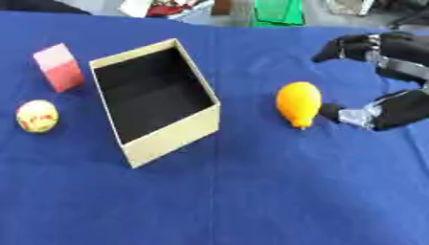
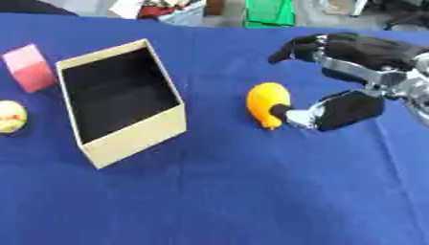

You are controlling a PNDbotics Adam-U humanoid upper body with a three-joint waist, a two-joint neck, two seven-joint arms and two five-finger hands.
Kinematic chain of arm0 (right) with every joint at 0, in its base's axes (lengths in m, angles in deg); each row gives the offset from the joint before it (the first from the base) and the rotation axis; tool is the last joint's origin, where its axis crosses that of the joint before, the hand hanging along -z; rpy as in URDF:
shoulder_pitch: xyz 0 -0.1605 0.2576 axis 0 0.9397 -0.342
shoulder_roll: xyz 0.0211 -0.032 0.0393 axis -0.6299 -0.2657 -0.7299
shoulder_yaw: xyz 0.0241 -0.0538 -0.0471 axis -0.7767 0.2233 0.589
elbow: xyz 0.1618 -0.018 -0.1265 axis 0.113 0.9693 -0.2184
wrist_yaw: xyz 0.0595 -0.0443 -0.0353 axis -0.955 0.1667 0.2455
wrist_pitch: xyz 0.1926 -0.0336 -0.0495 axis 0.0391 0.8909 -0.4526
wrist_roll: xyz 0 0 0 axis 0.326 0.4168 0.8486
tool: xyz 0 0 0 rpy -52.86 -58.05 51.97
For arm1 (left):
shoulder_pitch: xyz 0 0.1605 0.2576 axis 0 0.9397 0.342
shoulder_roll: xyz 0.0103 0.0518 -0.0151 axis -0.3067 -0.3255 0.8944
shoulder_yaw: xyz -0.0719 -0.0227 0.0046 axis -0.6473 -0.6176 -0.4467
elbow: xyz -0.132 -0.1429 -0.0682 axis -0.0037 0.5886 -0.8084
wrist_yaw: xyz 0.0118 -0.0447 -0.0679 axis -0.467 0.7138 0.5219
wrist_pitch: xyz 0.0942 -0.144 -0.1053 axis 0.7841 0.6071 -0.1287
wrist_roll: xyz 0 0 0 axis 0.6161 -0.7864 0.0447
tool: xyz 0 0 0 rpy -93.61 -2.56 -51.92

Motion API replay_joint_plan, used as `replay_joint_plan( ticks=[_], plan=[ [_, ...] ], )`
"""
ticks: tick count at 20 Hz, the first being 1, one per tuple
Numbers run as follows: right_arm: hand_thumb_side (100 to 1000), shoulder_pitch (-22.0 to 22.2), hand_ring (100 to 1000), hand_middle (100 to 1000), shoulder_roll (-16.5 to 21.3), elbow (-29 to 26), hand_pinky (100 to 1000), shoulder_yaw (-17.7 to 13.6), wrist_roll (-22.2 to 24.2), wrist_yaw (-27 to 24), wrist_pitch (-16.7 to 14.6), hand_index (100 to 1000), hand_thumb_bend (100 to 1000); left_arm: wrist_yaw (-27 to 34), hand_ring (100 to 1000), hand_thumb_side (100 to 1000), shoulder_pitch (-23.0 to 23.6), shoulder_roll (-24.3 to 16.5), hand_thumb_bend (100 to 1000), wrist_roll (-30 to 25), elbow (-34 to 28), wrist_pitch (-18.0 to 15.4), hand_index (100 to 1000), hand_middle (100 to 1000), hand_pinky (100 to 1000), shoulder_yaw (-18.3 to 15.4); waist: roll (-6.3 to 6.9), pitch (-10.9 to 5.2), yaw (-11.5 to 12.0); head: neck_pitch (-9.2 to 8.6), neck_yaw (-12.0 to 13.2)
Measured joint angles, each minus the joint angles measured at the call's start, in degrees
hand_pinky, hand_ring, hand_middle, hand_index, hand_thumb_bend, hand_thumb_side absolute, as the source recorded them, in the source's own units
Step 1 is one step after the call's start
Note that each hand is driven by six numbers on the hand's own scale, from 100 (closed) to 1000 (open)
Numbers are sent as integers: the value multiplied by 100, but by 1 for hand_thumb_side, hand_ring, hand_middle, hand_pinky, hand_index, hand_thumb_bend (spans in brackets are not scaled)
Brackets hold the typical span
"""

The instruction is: Pick up objects on the table and place them in the box.

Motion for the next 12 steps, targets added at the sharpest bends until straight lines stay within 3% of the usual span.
replay_joint_plan(
  ticks=[12],
  plan=[
    [783, -63, 1000, 874, -103, 8, 979, 43, 196, 50, 360, 955, 336, 2, 719, 1000, -3, 4, 399, -4, 0, -2, 826, 663, 484, 2, 13, 63, 43, 114, -55]
  ],
)
